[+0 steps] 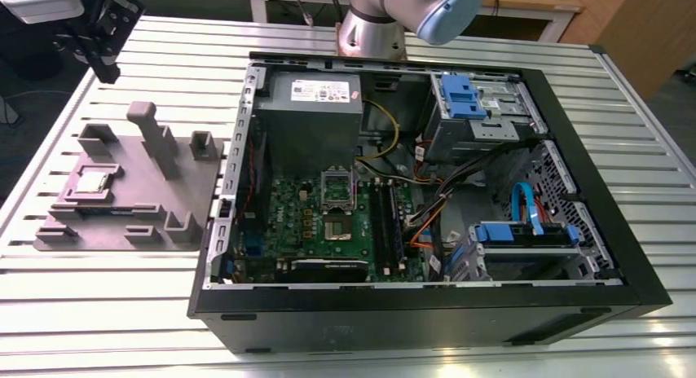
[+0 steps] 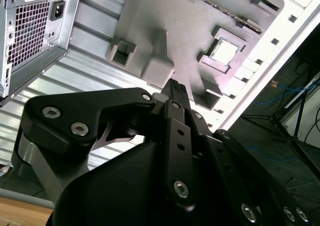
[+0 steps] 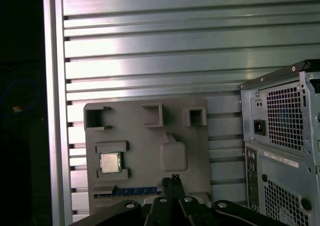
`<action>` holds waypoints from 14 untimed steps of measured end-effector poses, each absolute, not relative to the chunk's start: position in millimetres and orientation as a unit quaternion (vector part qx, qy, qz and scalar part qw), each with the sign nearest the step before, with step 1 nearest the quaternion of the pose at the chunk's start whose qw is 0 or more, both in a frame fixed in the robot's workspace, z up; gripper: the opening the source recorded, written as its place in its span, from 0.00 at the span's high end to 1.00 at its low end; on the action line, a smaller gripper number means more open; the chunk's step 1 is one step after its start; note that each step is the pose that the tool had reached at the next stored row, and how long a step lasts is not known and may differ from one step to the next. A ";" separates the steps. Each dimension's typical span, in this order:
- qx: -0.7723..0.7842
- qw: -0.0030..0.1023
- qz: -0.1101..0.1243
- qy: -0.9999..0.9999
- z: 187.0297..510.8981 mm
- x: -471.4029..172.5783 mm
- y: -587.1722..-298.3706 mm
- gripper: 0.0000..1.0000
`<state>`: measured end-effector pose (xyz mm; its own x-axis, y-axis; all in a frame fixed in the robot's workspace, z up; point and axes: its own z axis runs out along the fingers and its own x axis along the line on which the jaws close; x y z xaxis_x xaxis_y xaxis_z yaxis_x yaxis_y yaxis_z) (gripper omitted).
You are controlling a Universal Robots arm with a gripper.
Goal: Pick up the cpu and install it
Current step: 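Reach for the cpu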
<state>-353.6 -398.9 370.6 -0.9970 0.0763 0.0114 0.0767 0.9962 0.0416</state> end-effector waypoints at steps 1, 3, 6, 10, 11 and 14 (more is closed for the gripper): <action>-0.038 0.005 -0.021 -0.999 370.6 -353.9 -398.9 0.90; -0.038 0.005 -0.021 -0.999 370.5 -354.4 -398.9 0.90; -0.038 0.005 -0.021 -0.999 370.5 -355.0 -398.9 0.90; -0.038 0.005 -0.021 -0.999 370.4 -355.6 -398.9 0.90; -0.038 0.005 -0.021 -0.999 370.5 -355.7 -398.9 0.90; -0.038 0.005 -0.021 -0.999 370.2 -356.4 -398.9 0.90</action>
